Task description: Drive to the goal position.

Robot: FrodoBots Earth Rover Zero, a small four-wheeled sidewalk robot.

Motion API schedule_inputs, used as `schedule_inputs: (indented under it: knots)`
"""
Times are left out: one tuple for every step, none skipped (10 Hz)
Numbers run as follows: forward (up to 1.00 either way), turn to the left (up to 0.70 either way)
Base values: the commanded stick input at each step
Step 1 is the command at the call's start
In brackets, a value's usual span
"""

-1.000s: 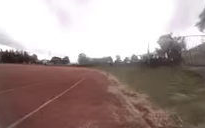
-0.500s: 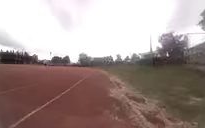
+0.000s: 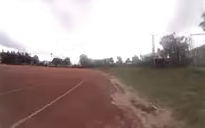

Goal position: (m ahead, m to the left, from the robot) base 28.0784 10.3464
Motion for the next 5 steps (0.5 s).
schedule_inputs:
  knots:
    - [0.70, 0.00]
    - [0.70, 0.00]
    - [0.70, 0.00]
    - [0.70, 0.00]
    - [0.70, 0.00]
